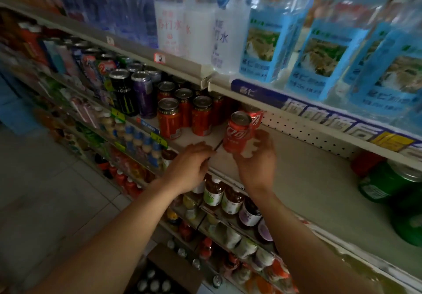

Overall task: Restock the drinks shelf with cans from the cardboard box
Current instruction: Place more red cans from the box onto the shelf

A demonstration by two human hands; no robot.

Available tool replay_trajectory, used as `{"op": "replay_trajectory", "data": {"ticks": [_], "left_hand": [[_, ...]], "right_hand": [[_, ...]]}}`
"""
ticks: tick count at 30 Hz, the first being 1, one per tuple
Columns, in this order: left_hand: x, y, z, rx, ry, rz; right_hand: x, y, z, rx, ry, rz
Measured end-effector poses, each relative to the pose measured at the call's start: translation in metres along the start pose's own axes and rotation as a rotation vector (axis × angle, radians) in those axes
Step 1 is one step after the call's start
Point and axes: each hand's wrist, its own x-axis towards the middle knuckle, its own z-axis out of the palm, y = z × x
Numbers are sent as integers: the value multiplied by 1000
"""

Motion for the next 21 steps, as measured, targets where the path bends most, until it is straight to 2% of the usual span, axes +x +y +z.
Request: {"op": "replay_trajectory", "data": {"ticks": [1,3,4,6,8,11,14,15,17,21], "left_hand": [[-10,-2,-3,-64,107,9],[-47,-22,-3,-214,301,-113],[-67,-37,2,-274,357,-220],[-112,-63,20,-364,376,-469],[-166,-99,62,-385,334,-708],[-243,-139,135,-416,252,-959],[-324,-169,219,-535,18,-1168],[-365,-183,256,-599,-4,-1234],[-411,-191,300,-517,-42,-1293],[-471,-200,403,-549,-129,-1350]], "right_hand": [[-15,-10,-10,44,69,-117],[-50,-25,-10,148,22,-336],[-66,-24,-1,183,-81,-404],[-98,-5,30,146,-430,-406],[-133,29,74,37,-826,-294],[-187,100,137,-176,-1203,-116],[-251,195,187,-342,-1375,-39],[-286,239,215,-357,-1430,-50],[-323,301,245,-401,-1472,-69],[-395,409,312,-654,-1625,-195]]}}
